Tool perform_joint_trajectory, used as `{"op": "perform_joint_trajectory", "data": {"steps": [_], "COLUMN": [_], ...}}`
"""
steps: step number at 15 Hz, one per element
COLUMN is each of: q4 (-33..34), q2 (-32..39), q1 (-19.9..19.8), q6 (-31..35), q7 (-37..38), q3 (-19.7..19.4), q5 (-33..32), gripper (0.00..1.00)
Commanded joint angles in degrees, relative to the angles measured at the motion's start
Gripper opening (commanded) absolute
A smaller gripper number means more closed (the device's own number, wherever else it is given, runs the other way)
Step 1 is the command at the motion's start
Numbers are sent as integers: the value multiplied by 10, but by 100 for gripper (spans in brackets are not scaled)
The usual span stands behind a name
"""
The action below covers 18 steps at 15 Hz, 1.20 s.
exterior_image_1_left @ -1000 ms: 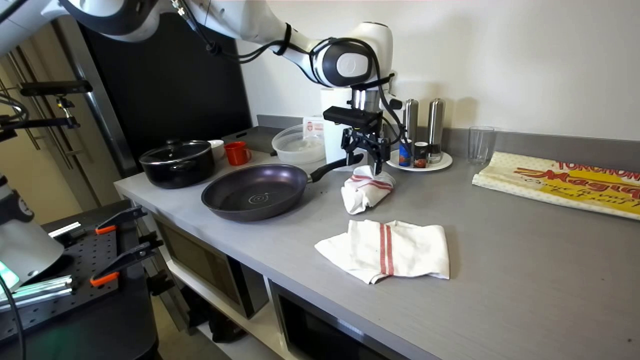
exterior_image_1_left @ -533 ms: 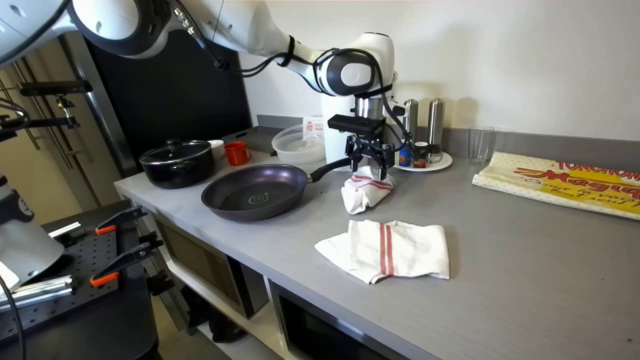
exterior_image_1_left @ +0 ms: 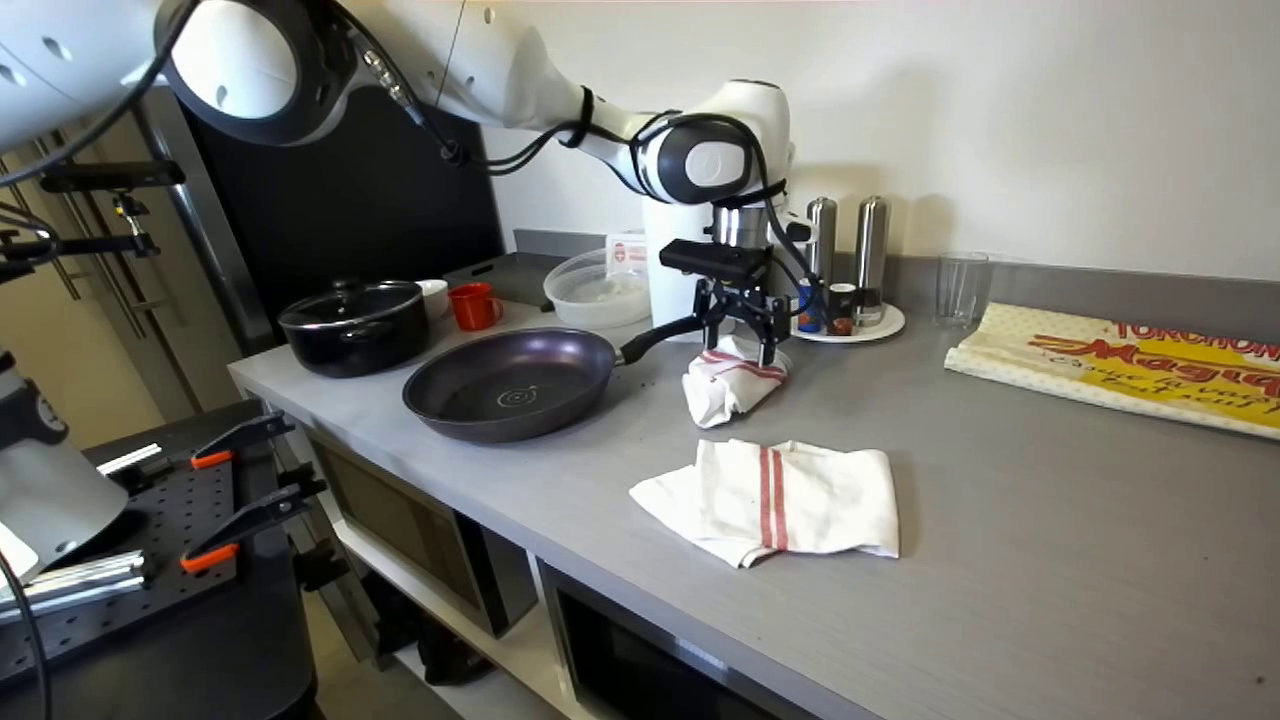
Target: Use the left towel to wipe the pan
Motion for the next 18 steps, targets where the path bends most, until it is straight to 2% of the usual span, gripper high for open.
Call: {"op": "perform_joint_trajectory", "data": {"steps": [1, 9, 10, 11, 18], "q4": [51, 86, 82, 84, 94], "q2": [32, 71, 69, 70, 65], "q1": [-4, -7, -5, -5, -6], "q6": [-20, -43, -41, -42, -39], "q7": [-5, -3, -3, -4, -6], "q3": [8, 8, 6, 6, 7], "q5": [1, 1, 3, 4, 6], "gripper": [100, 100, 92, 74, 21]}}
